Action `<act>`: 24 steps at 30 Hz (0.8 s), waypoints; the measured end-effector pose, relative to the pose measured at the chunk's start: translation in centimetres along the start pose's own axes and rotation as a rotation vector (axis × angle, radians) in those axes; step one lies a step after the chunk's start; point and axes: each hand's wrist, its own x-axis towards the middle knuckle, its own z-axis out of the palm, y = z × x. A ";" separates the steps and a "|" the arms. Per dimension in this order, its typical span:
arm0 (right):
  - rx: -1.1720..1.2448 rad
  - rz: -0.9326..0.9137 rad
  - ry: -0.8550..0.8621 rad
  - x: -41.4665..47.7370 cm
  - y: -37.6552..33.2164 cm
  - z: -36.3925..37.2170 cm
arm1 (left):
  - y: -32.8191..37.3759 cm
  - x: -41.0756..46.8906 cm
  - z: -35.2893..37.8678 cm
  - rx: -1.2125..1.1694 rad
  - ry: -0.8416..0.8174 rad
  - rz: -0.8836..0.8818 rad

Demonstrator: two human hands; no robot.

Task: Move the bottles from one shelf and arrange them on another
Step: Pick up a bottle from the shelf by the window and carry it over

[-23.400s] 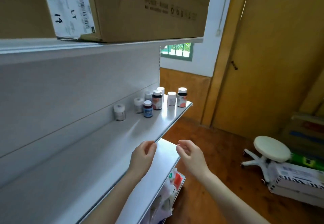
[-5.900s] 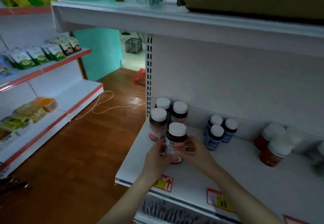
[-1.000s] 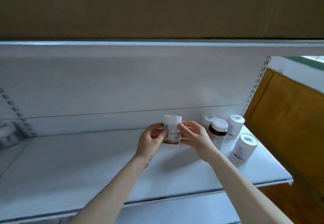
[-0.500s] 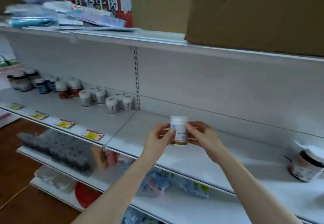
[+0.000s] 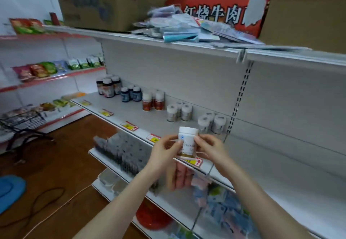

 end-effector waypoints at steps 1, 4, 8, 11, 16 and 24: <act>-0.009 0.010 -0.008 0.8 0.1 1.1 | -0.4 0.7 -1.2 0.005 0.011 -0.006; -0.052 0.023 -0.023 3.4 0.3 3.4 | -1.6 3.3 -3.4 0.010 0.007 -0.026; -0.110 0.037 -0.040 7.4 0.9 5.2 | -3.7 7.4 -5.3 0.011 0.013 -0.061; -0.166 0.024 -0.050 10.8 1.4 6.0 | -5.3 11.0 -6.4 0.041 0.008 -0.081; -0.232 0.016 -0.036 15.6 1.5 6.4 | -6.9 16.6 -6.8 0.098 -0.026 -0.077; -0.207 0.095 0.093 19.4 2.6 5.9 | -9.6 22.7 -5.0 0.215 -0.142 -0.111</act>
